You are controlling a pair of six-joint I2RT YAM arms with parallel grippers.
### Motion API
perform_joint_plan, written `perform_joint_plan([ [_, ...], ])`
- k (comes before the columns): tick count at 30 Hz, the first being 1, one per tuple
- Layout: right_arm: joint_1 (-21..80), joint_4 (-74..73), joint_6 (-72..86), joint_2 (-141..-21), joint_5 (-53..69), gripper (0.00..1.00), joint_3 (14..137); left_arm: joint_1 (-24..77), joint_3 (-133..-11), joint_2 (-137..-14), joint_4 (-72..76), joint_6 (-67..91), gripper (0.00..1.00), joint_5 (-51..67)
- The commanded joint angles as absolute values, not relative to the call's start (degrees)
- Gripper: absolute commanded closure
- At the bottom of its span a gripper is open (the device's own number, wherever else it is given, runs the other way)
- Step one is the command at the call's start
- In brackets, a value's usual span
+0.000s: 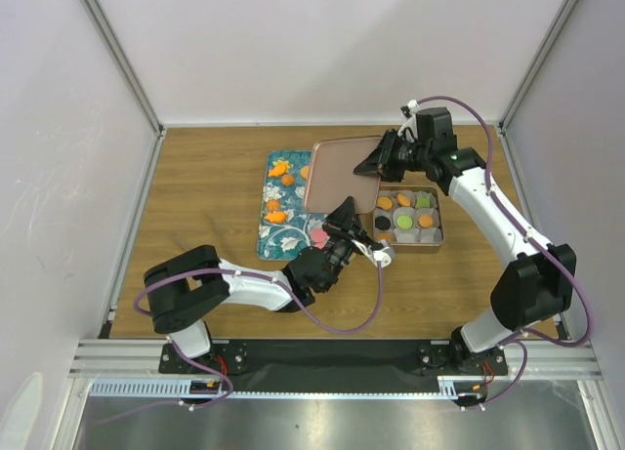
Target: Pack the cookies
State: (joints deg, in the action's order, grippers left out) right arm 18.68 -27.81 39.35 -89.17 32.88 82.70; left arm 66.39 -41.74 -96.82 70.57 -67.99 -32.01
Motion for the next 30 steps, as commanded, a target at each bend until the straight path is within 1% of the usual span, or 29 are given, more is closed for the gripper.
perform_joint_plan([
  [1, 19.6, -28.9, 37.7, -86.9, 32.5, 0.90, 80.7, 65.2, -46.3, -94.2, 84.1, -67.1, 0.80, -34.0],
  [2, 19.5, -28.7, 37.7, -86.8, 32.3, 0.89, 80.6, 65.2, -46.5, -93.7, 83.1, -66.5, 0.82, -34.1],
  [3, 19.5, -28.7, 37.8, -86.8, 32.2, 0.89, 80.4, 65.1, -46.6, -93.2, 81.4, -66.0, 0.88, -33.9],
  [6, 19.6, -28.3, 37.8, -86.9, 32.3, 0.88, 80.0, 65.1, -47.2, -91.8, 79.7, -64.8, 1.00, -34.0],
  [16, 19.6, -28.6, 37.4, -86.1, 32.0, 0.87, 79.5, 64.9, -47.5, -90.6, 79.2, -63.1, 0.99, -33.2],
  [17, 19.5, -28.7, 37.4, -86.1, 32.0, 0.87, 79.5, 64.8, -47.6, -90.4, 78.0, -62.7, 0.95, -33.3],
  [18, 19.4, -28.7, 37.3, -86.0, 32.0, 0.87, 79.5, 64.7, -47.5, -89.7, 77.4, -62.2, 0.88, -33.0],
  [19, 19.4, -28.7, 37.3, -86.0, 32.2, 0.87, 79.5, 64.7, -47.4, -89.6, 77.2, -62.1, 0.75, -32.6],
  [20, 19.5, -28.7, 37.2, -86.0, 32.3, 0.88, 79.5, 64.6, -46.6, -89.5, 78.6, -62.5, 0.48, -32.2],
  [21, 19.3, -28.7, 37.1, -86.0, 32.4, 0.88, 79.6, 64.6, -46.1, -89.6, 80.5, -63.1, 0.40, -31.6],
  [23, 19.1, -28.8, 37.0, -86.0, 32.6, 0.88, 79.9, 64.6, -45.6, -90.5, 83.4, -65.0, 0.25, -32.0],
  [25, 18.4, -28.9, 37.2, -86.0, 32.9, 0.88, 80.2, 64.6, -44.7, -90.7, 87.4, -65.5, 0.21, -32.2],
  [26, 18.1, -28.9, 37.4, -86.2, 33.0, 0.88, 80.9, 64.6, -43.6, -90.4, 88.1, -65.0, 0.16, -32.1],
  [29, 17.6, -29.1, 37.7, -86.7, 33.0, 0.88, 82.2, 63.9, -42.5, -87.4, 82.9, -59.6, 0.15, -31.7],
  [30, 17.5, -29.8, 37.8, -86.8, 32.5, 0.88, 83.3, 63.4, -42.4, -86.5, 78.5, -56.5, 0.15, -31.3],
])
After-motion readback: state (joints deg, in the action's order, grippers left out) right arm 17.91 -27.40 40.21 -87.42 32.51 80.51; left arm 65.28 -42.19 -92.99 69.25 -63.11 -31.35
